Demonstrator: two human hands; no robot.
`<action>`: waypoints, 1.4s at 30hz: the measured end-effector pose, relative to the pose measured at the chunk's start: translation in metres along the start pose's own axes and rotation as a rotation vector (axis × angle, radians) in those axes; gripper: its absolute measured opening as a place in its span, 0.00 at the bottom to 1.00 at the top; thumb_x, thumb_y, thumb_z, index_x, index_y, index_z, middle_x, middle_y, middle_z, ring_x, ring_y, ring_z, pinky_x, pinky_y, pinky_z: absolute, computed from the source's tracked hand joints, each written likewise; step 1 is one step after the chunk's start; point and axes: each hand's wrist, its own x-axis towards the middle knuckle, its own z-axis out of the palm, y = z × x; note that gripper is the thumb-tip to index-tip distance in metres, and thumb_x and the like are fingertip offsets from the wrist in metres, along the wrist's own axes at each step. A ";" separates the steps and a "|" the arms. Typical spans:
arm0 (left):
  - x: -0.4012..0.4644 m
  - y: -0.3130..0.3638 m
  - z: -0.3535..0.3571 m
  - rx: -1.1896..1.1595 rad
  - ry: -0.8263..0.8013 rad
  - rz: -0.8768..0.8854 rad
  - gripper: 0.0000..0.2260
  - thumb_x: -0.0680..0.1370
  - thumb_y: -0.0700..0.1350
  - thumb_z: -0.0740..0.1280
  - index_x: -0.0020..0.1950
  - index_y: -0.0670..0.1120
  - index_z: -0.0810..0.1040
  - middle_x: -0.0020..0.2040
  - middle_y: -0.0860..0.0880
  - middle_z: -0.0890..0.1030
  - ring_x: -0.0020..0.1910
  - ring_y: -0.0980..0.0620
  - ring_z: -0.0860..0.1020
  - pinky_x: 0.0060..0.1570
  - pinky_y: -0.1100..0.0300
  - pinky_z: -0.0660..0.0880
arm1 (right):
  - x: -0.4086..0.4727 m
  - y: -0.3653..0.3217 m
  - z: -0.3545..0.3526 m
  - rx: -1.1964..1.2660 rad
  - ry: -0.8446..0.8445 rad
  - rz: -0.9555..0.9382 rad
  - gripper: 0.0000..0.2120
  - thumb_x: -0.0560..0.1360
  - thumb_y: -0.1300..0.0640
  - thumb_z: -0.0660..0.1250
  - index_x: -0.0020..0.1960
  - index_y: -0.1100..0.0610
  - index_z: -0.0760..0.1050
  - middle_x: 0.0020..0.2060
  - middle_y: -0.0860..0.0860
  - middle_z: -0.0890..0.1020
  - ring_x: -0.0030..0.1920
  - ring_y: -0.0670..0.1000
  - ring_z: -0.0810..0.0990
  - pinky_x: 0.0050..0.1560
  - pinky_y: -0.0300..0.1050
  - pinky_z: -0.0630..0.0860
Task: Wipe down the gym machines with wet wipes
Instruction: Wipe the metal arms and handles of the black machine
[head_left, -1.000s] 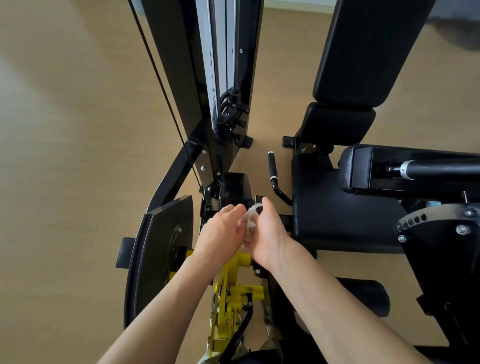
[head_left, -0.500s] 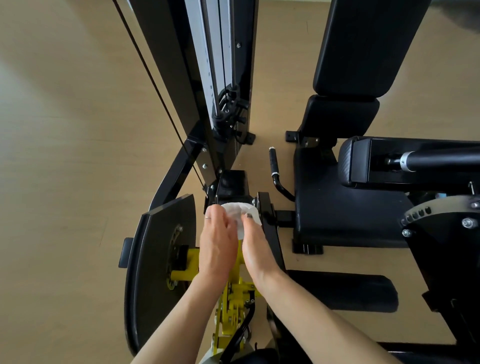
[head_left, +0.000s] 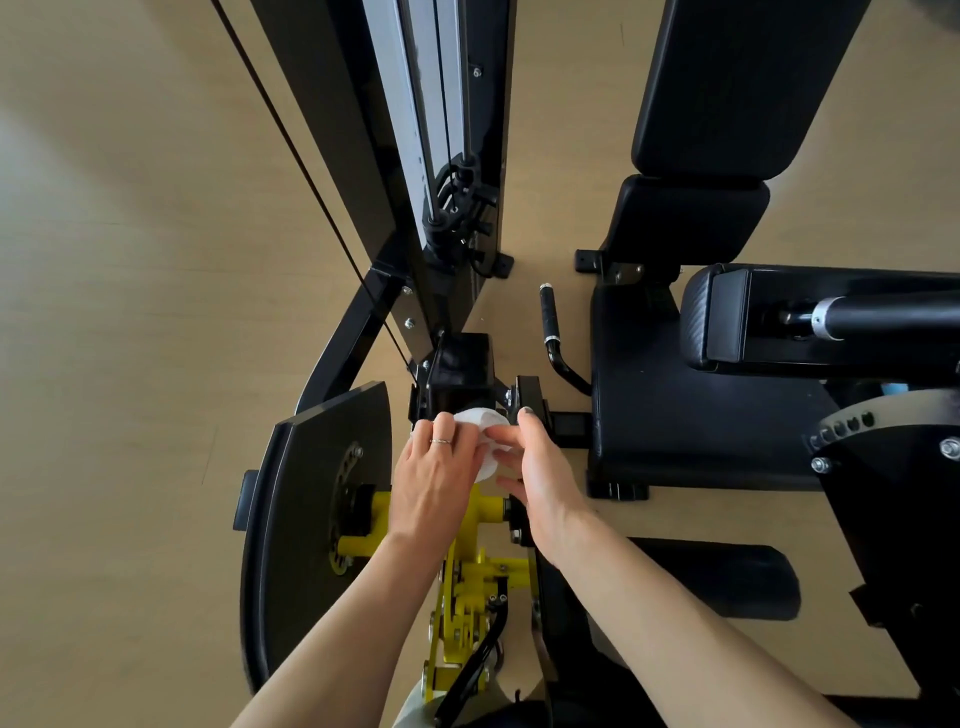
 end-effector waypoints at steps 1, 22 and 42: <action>-0.002 0.001 0.001 -0.051 0.026 -0.043 0.21 0.74 0.42 0.73 0.66 0.47 0.74 0.60 0.45 0.72 0.55 0.45 0.69 0.53 0.53 0.74 | -0.001 0.003 0.002 0.005 0.007 0.000 0.23 0.86 0.43 0.52 0.55 0.51 0.84 0.52 0.50 0.86 0.57 0.50 0.83 0.64 0.50 0.77; -0.031 0.001 -0.017 -0.639 0.286 -0.397 0.08 0.82 0.39 0.65 0.43 0.43 0.72 0.50 0.51 0.67 0.37 0.55 0.72 0.32 0.62 0.73 | -0.024 0.035 0.027 0.201 -0.084 0.114 0.22 0.86 0.45 0.53 0.62 0.56 0.82 0.55 0.54 0.86 0.58 0.51 0.84 0.61 0.47 0.79; -0.020 0.031 -0.006 -0.624 0.016 -0.410 0.10 0.78 0.36 0.69 0.55 0.47 0.73 0.53 0.49 0.73 0.45 0.55 0.72 0.38 0.68 0.69 | -0.030 0.020 0.005 -0.187 -0.164 0.041 0.19 0.86 0.44 0.51 0.66 0.48 0.77 0.58 0.49 0.80 0.56 0.47 0.76 0.53 0.41 0.70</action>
